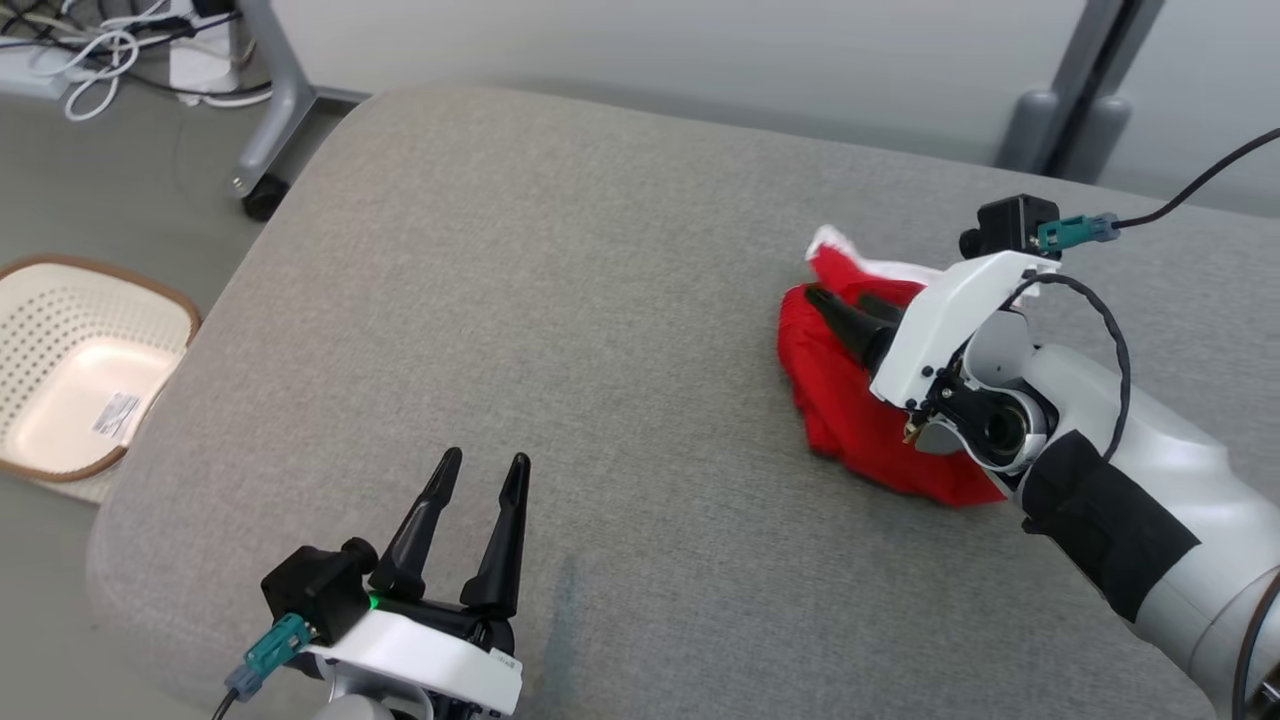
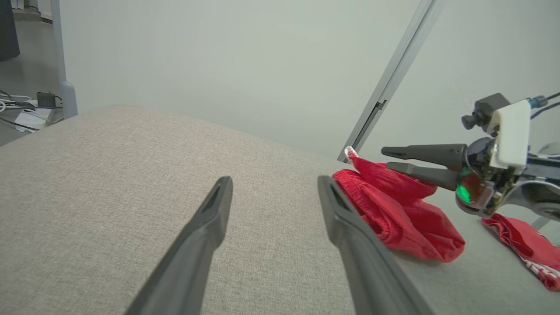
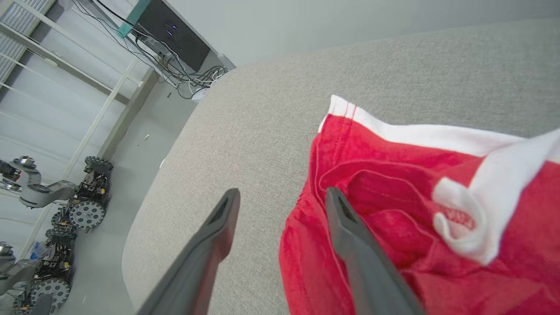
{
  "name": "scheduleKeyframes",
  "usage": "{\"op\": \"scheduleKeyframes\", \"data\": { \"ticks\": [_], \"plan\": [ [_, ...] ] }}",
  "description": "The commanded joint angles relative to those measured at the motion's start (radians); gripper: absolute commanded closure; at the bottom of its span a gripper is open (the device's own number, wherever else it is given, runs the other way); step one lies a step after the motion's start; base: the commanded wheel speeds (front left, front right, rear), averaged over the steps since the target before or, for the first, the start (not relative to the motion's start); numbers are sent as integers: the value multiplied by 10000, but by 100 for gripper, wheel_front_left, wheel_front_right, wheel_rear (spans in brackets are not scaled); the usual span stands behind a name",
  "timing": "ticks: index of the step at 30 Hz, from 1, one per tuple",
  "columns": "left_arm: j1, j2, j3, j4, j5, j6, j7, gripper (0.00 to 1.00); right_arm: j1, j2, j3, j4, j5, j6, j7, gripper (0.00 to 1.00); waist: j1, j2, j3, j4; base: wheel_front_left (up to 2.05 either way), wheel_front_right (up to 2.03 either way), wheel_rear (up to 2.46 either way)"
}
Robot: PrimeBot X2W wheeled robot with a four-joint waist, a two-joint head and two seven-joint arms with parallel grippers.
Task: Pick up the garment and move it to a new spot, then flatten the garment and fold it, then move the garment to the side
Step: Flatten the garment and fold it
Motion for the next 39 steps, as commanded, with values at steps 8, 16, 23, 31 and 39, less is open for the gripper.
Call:
{"op": "scheduleKeyframes", "data": {
  "ticks": [8,16,23,31,39],
  "plan": [
    [376,58,295,9,180,-51,-25,0,598,-1203,-489,-2473,165,5,-1081,0,0,0,-769,-967,0,0,0],
    [563,57,429,-127,253,-65,-23,0,1183,-2783,-609,-2761,-738,5,-2815,0,0,0,-1045,-1403,0,0,0],
    [580,51,510,-222,282,-77,-23,0,1464,-2942,-676,-2153,-1070,5,-3266,0,0,0,-1035,-1479,0,0,0],
    [721,37,667,-477,434,-74,-23,0,1723,-2870,-902,-1251,-1627,4,-3520,45,0,0,-1061,-1222,0,0,0],
    [598,24,591,-549,519,-86,-23,0,1337,-2277,-312,144,-2809,5,-3336,100,0,0,-796,-955,0,0,0]
  ]
}}
